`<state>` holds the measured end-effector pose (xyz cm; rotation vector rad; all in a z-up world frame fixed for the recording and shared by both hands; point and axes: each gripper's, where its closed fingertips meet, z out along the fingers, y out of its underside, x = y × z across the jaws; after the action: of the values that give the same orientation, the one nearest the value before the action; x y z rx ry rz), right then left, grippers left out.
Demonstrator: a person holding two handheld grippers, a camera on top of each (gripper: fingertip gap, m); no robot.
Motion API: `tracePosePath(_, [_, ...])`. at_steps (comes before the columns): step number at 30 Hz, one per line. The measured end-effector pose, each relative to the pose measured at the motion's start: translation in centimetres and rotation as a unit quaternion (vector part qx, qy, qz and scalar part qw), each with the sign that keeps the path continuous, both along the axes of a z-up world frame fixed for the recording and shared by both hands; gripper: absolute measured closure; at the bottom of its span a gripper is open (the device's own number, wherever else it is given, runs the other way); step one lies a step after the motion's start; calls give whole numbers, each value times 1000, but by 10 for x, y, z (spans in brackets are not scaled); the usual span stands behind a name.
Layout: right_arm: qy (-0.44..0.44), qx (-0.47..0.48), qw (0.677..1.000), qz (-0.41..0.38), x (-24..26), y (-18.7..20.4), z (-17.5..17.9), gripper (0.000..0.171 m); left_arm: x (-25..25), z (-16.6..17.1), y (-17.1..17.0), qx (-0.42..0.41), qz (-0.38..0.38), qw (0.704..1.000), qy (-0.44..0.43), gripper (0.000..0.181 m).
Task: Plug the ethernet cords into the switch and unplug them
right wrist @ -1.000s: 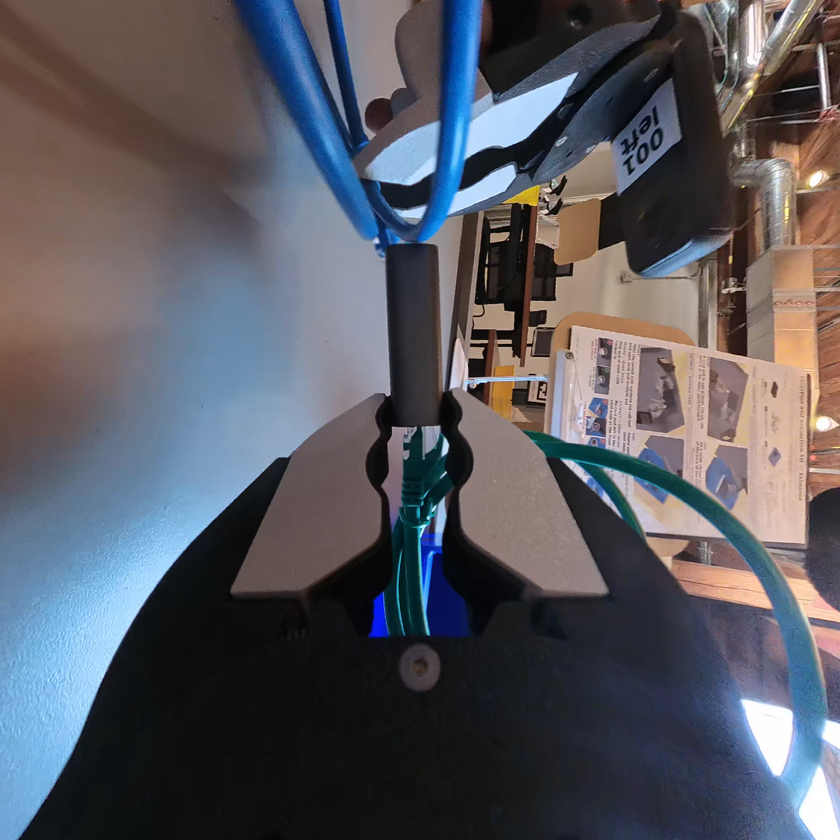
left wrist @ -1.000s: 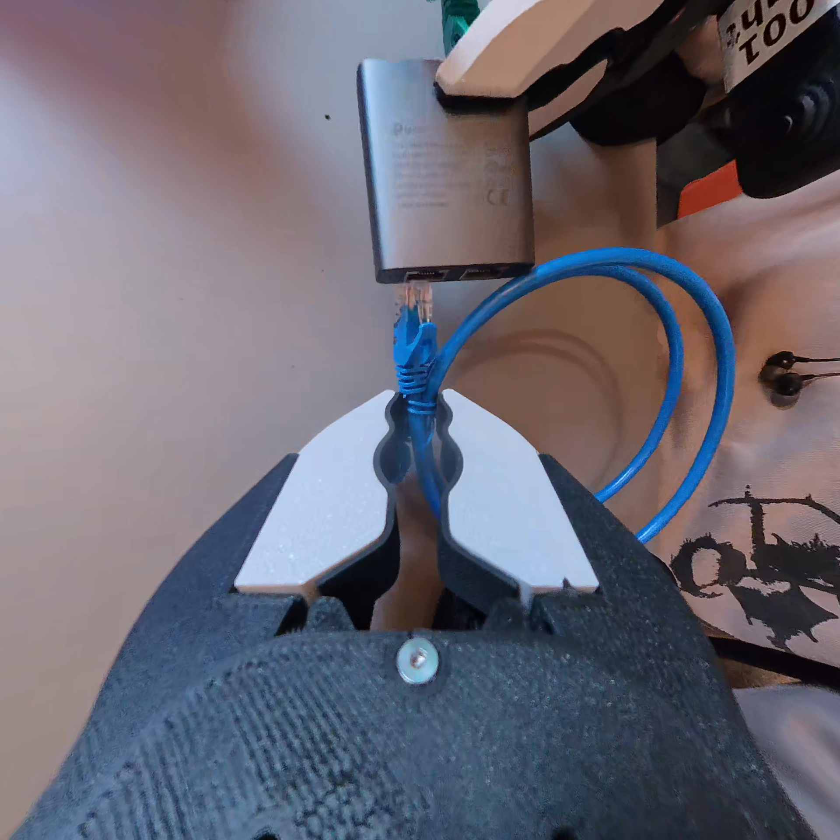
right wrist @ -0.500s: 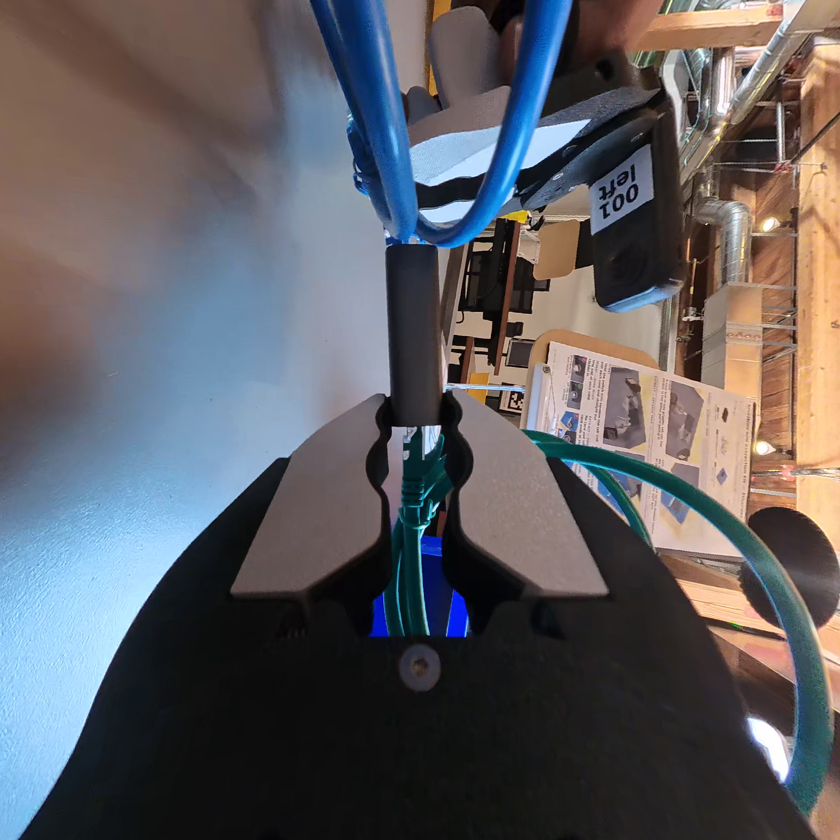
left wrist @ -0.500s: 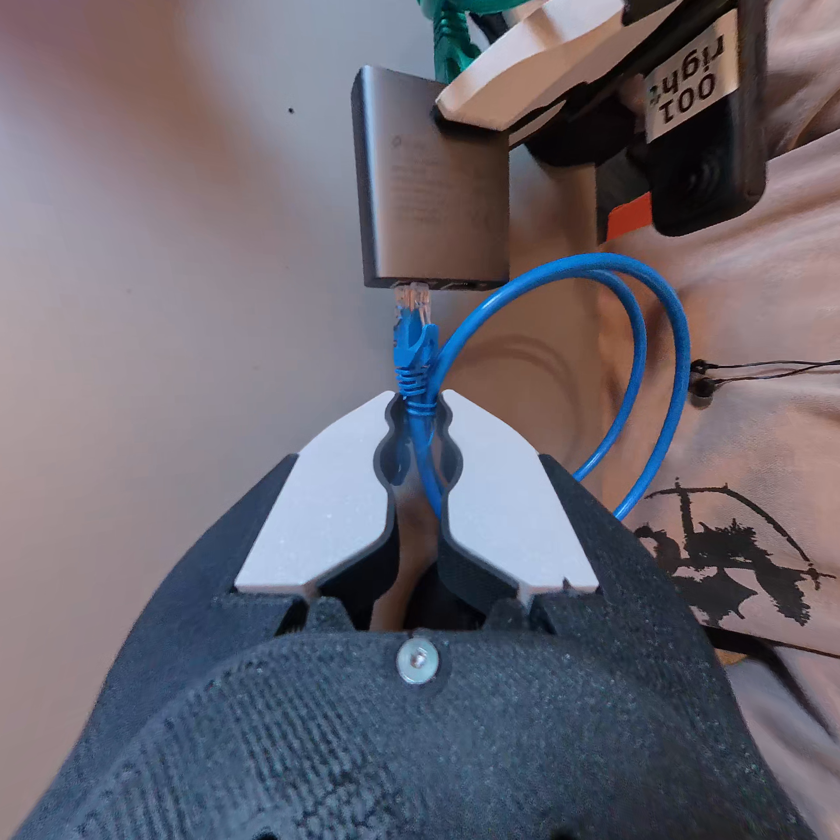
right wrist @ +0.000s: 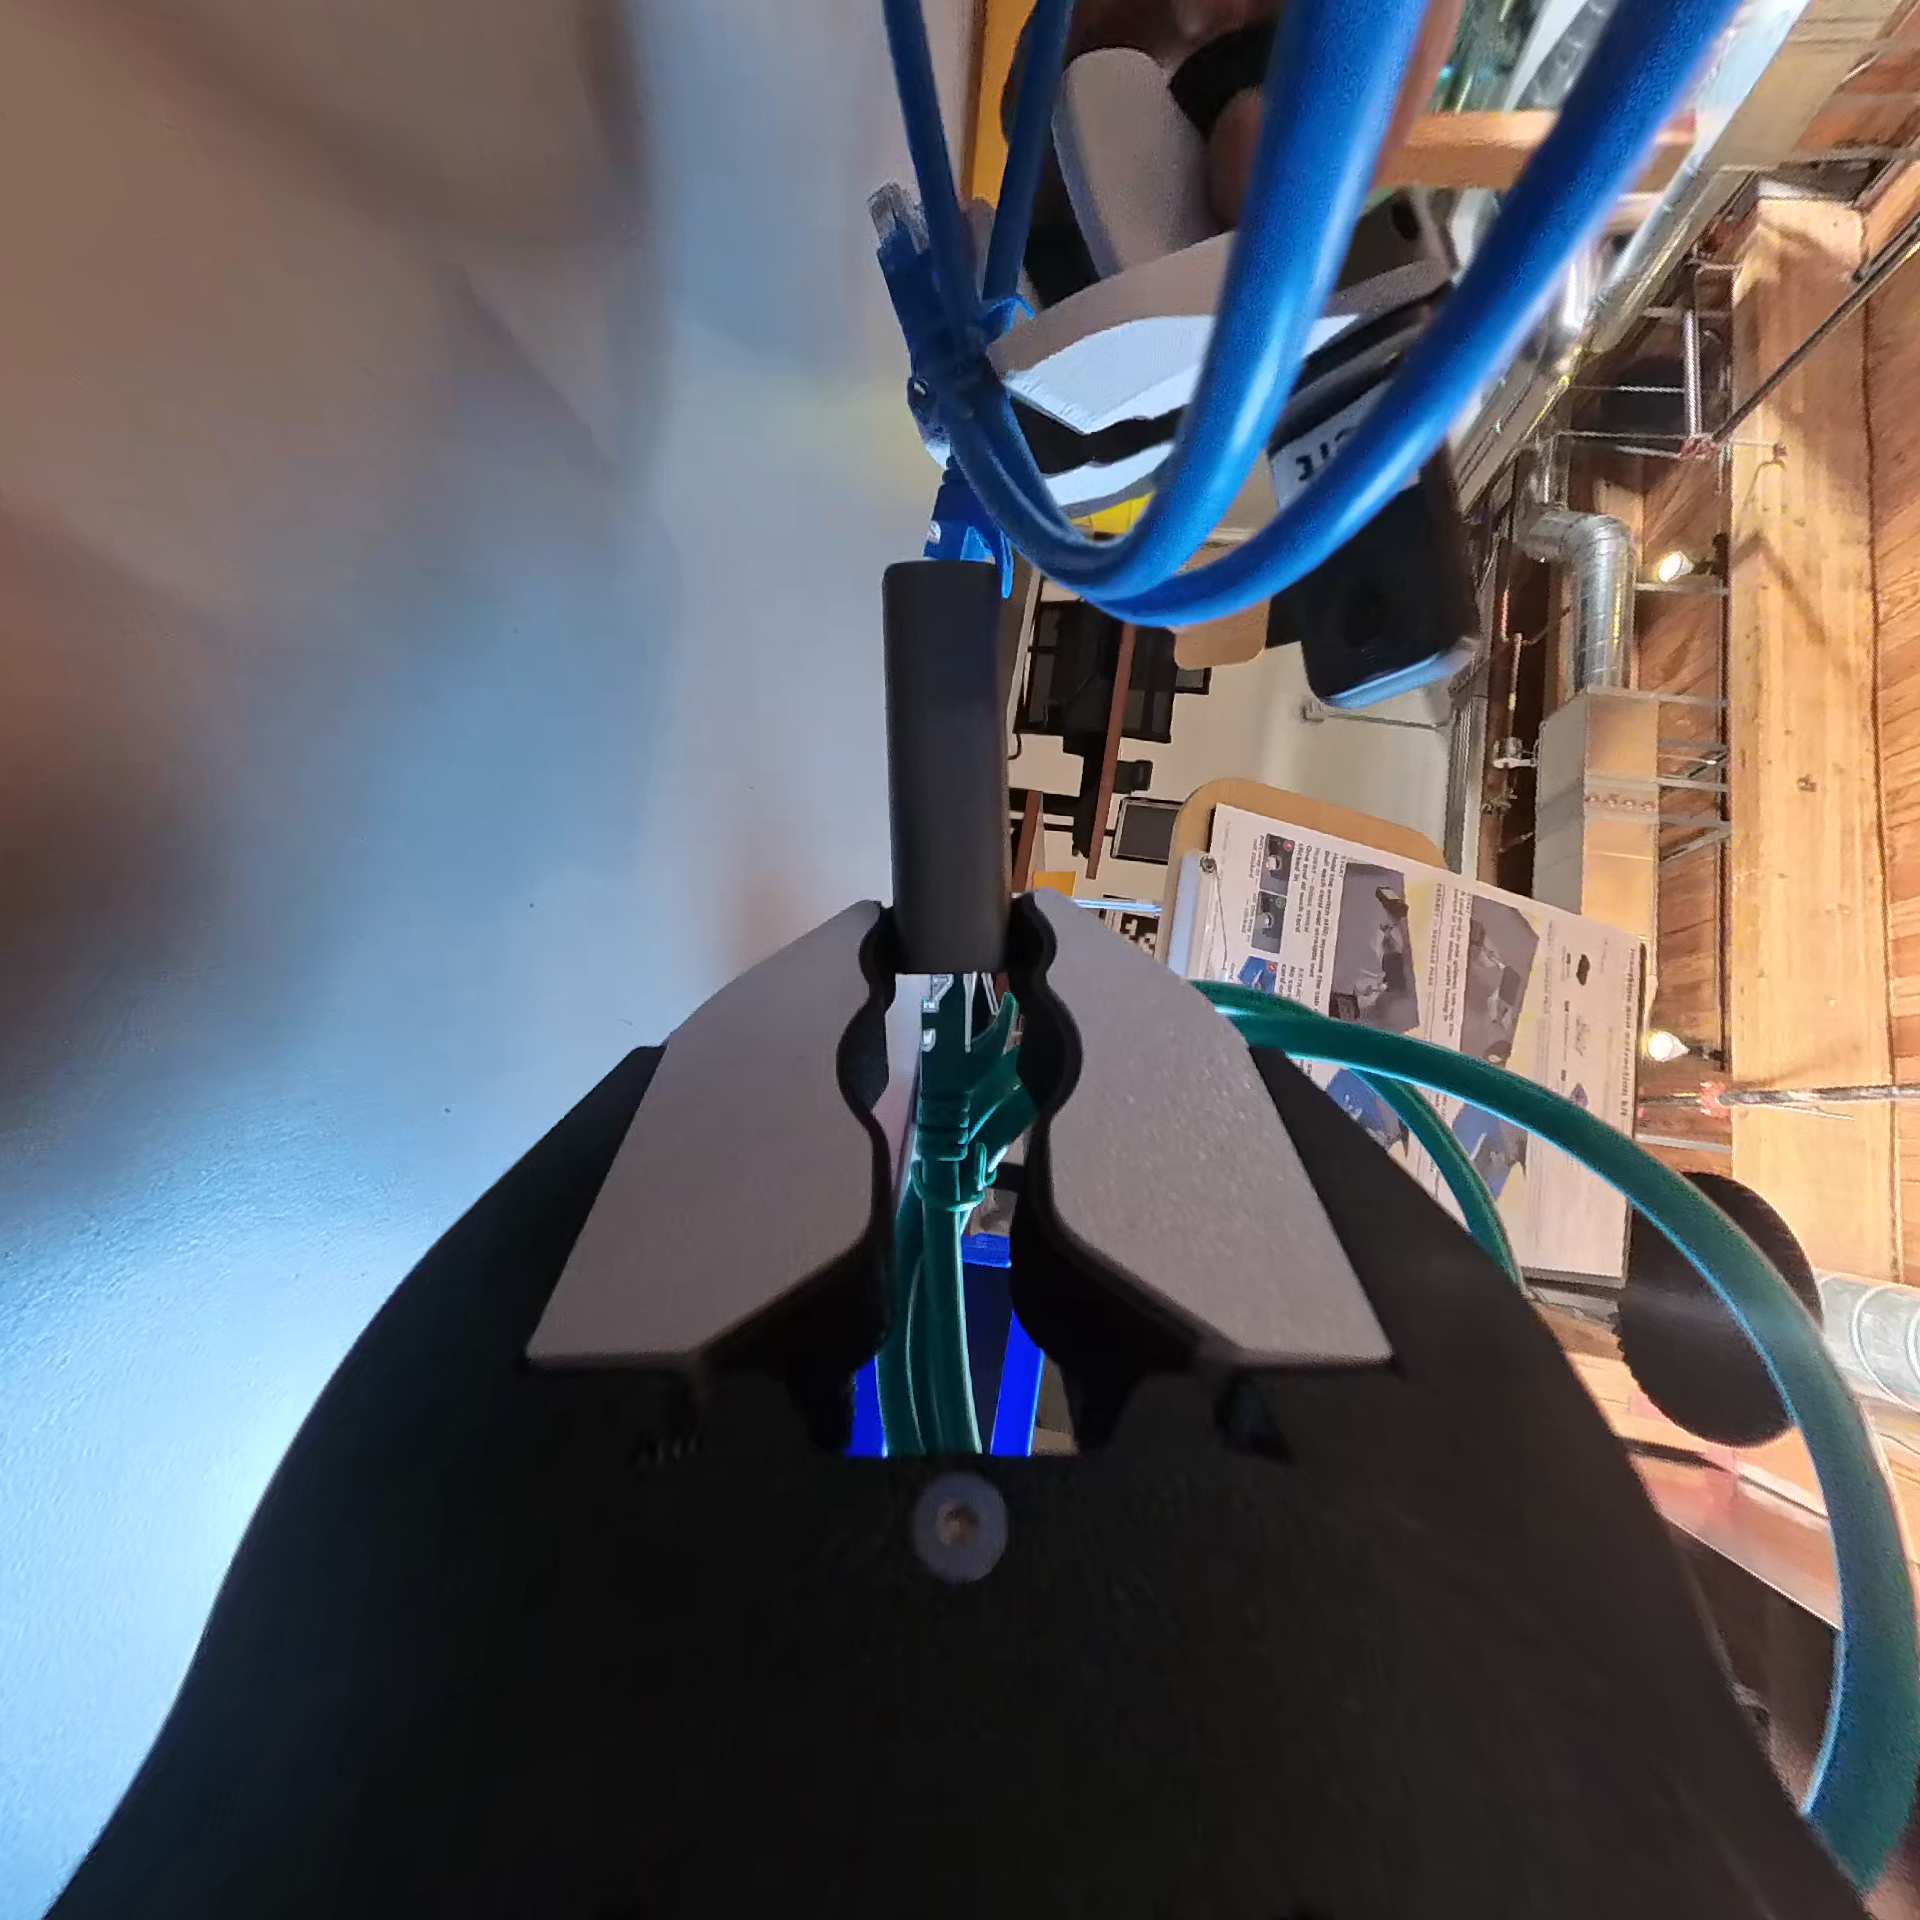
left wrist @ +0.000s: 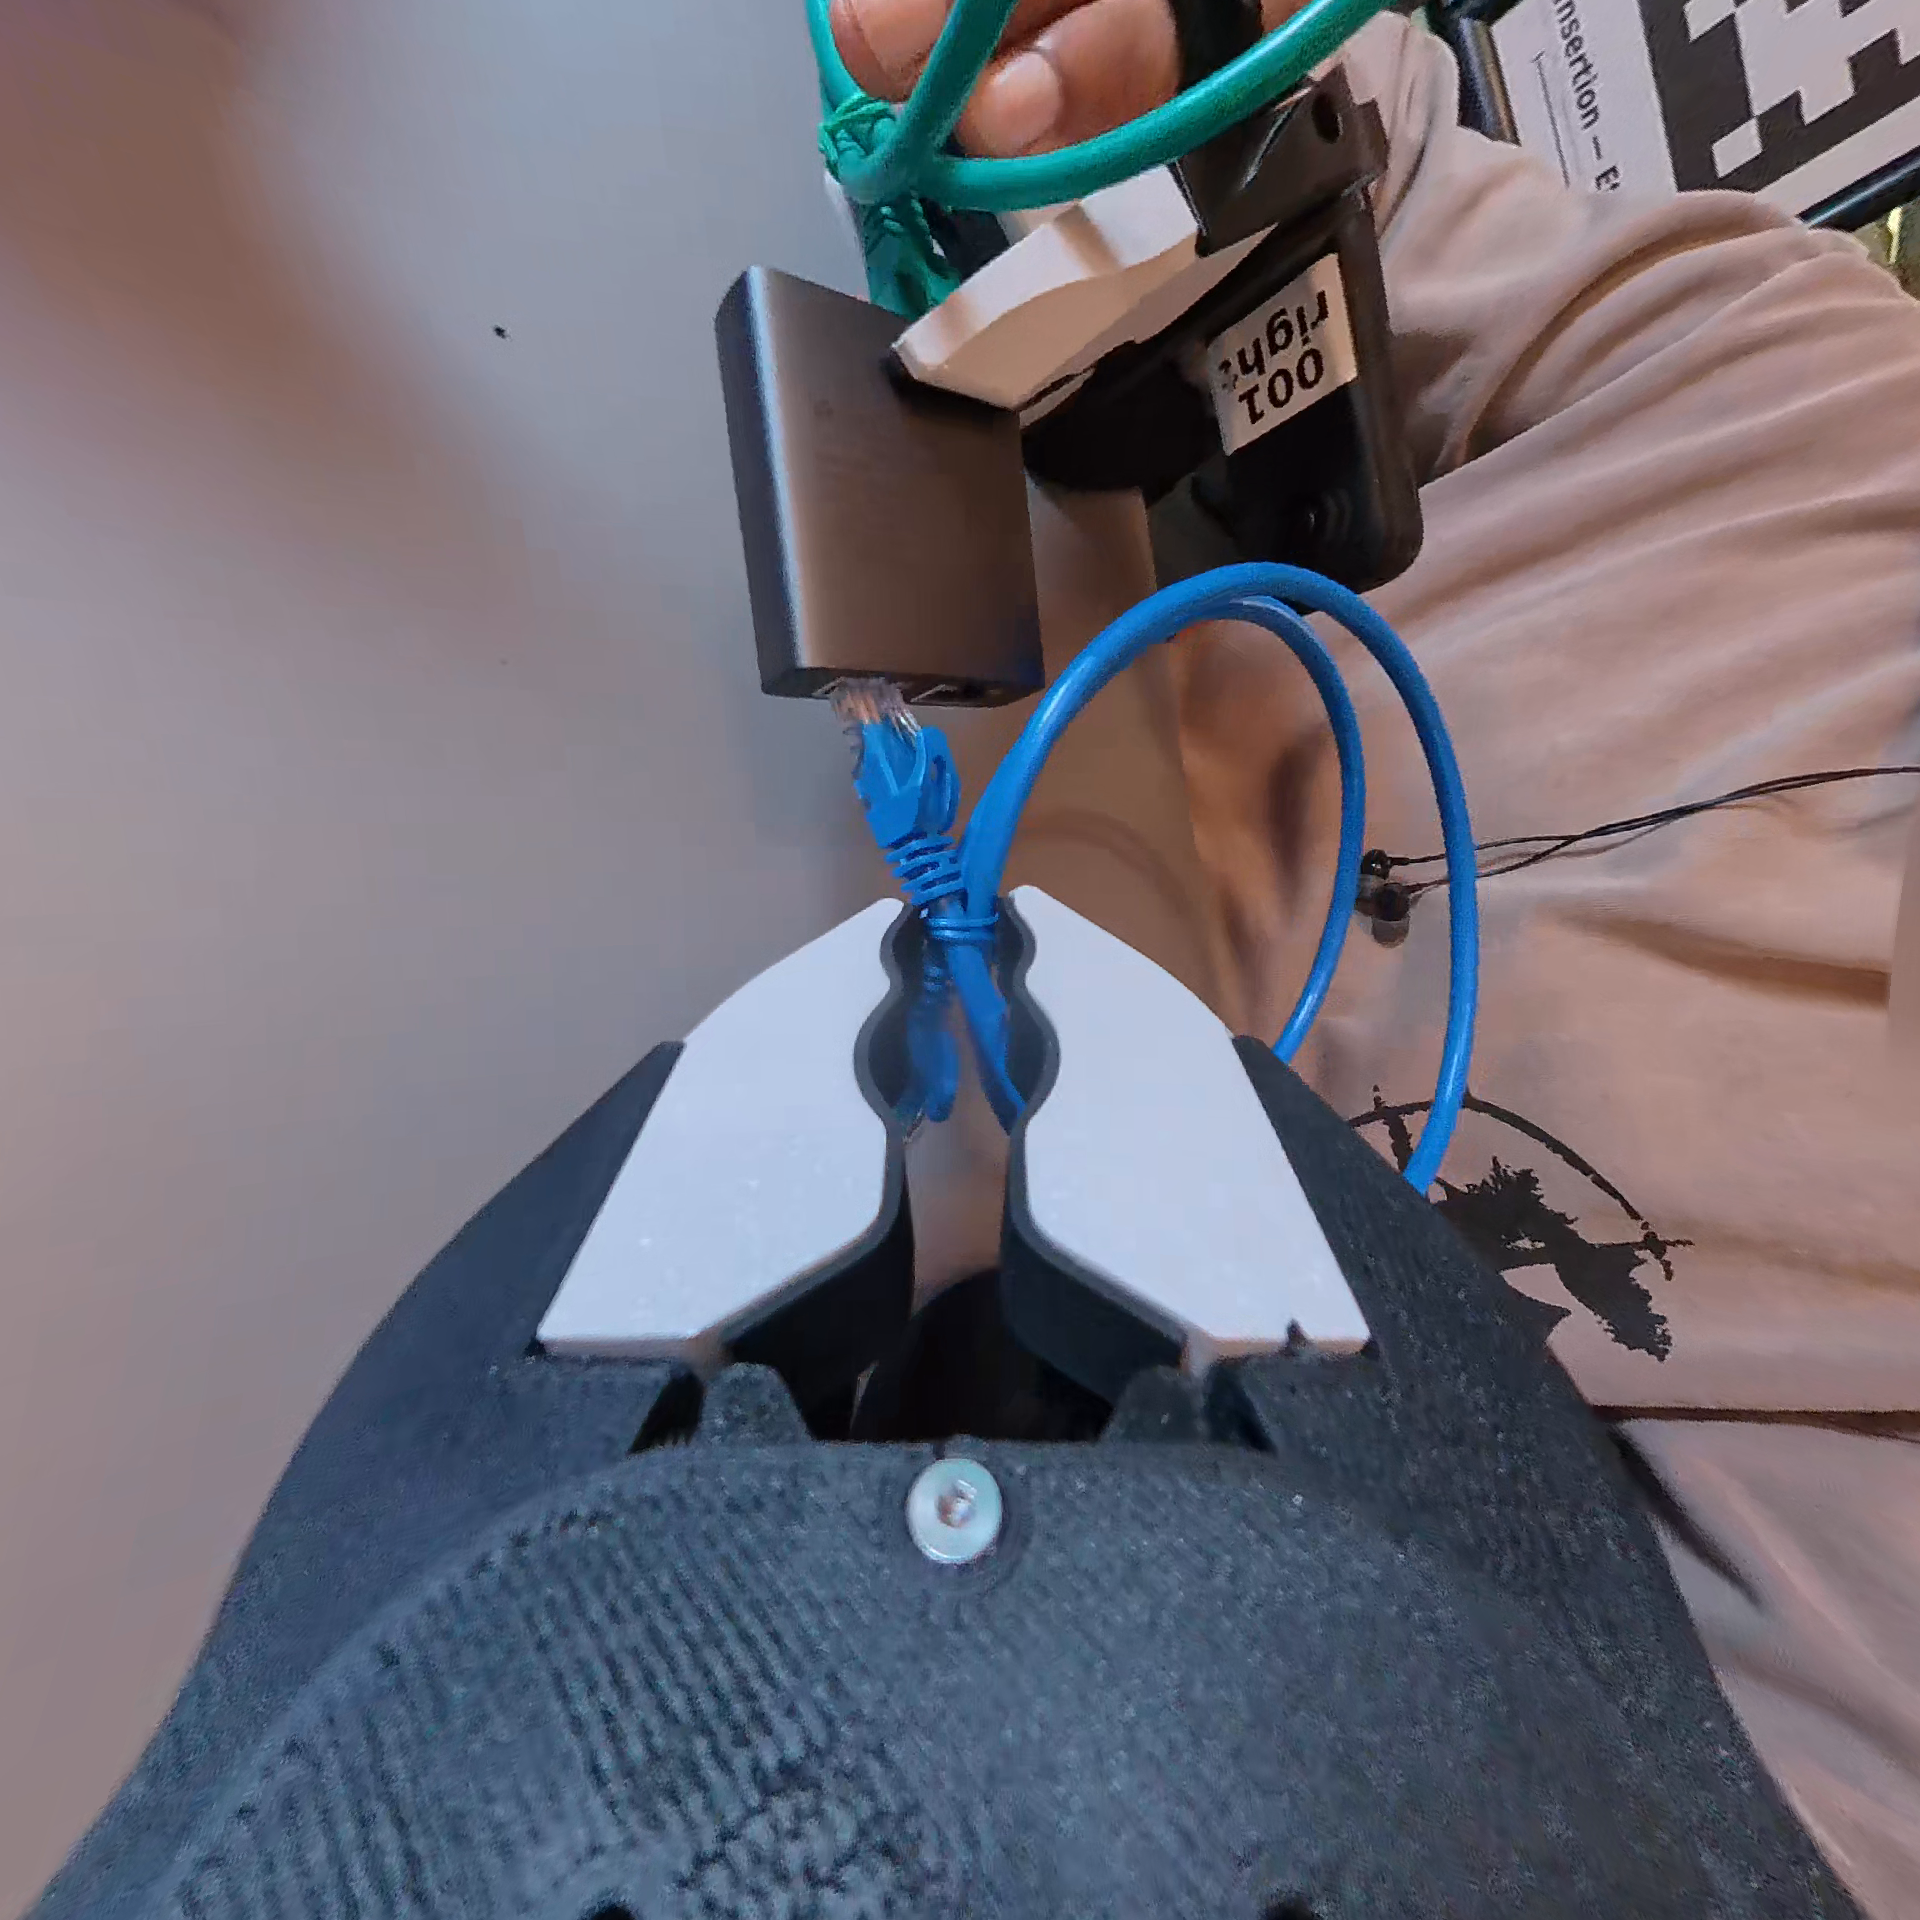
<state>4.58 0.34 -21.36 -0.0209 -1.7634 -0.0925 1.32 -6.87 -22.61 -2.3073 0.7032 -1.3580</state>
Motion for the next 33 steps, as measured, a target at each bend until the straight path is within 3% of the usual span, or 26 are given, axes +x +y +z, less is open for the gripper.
tracePosePath(6, [22,-40,999,-1,4,6,12,150,5,13,2,33,10,997,-68,168])
tracePosePath(13, [35,-24,999,30,13,-3,17,150,16,12,-7,37,-12,994,-106,168])
tracePosePath(33, [31,17,999,41,9,-9,6,150,13,-15,-8,1,7,999,-36,168])
